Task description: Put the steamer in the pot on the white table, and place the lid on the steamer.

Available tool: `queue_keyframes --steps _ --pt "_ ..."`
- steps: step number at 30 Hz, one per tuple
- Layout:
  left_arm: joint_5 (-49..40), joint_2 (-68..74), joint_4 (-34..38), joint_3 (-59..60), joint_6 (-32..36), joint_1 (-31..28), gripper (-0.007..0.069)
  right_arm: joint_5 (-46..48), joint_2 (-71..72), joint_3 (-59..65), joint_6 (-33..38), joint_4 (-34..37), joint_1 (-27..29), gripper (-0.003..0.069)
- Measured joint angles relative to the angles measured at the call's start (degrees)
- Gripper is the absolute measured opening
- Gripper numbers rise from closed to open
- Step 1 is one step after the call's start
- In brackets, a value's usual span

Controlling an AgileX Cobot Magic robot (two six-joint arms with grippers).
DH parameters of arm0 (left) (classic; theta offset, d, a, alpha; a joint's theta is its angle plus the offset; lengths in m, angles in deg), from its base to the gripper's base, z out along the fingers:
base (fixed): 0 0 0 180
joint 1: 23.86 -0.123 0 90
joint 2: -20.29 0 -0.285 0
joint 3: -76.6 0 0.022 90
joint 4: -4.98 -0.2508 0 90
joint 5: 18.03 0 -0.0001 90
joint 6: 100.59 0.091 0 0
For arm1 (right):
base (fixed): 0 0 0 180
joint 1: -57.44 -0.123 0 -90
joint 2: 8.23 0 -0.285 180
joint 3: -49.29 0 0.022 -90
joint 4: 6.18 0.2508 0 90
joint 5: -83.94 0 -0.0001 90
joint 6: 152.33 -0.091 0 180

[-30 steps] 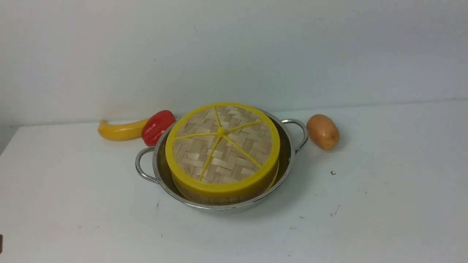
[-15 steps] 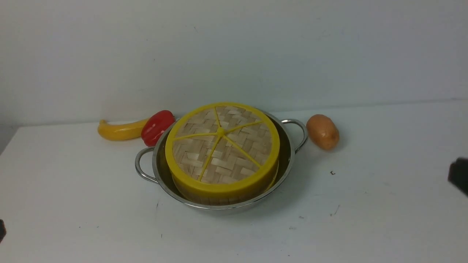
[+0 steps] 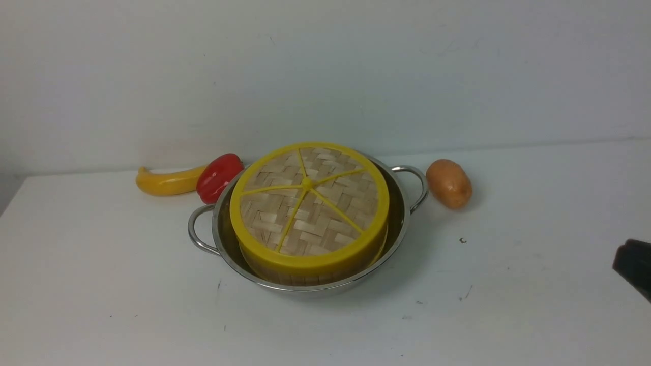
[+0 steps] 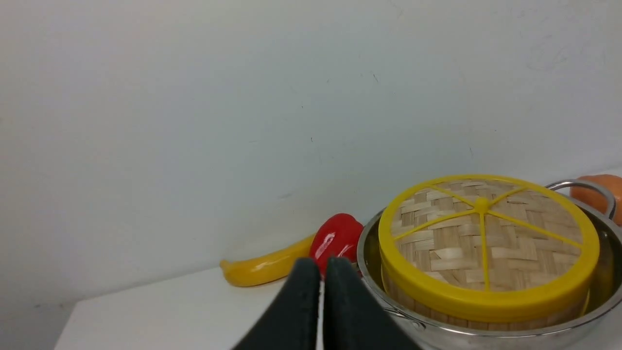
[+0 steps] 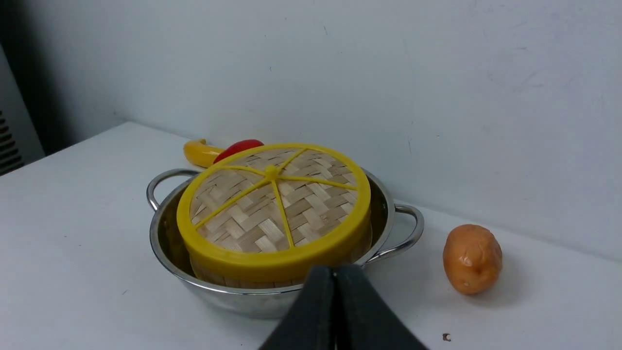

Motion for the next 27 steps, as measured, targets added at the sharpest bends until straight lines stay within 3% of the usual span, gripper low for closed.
queue_keyframes --steps 6,19,27 --pt "0.15 -0.49 -0.07 0.49 0.00 -0.21 0.0028 0.12 1.62 0.04 0.00 0.00 0.66 0.0041" --pt "0.24 -3.44 -0.38 12.96 0.00 -6.17 0.0052 0.33 20.44 0.04 0.05 0.00 17.58 0.0078" --pt "0.05 -3.44 -0.38 17.05 0.05 -6.17 0.0066 0.39 22.86 0.04 0.05 0.00 18.26 0.0097"
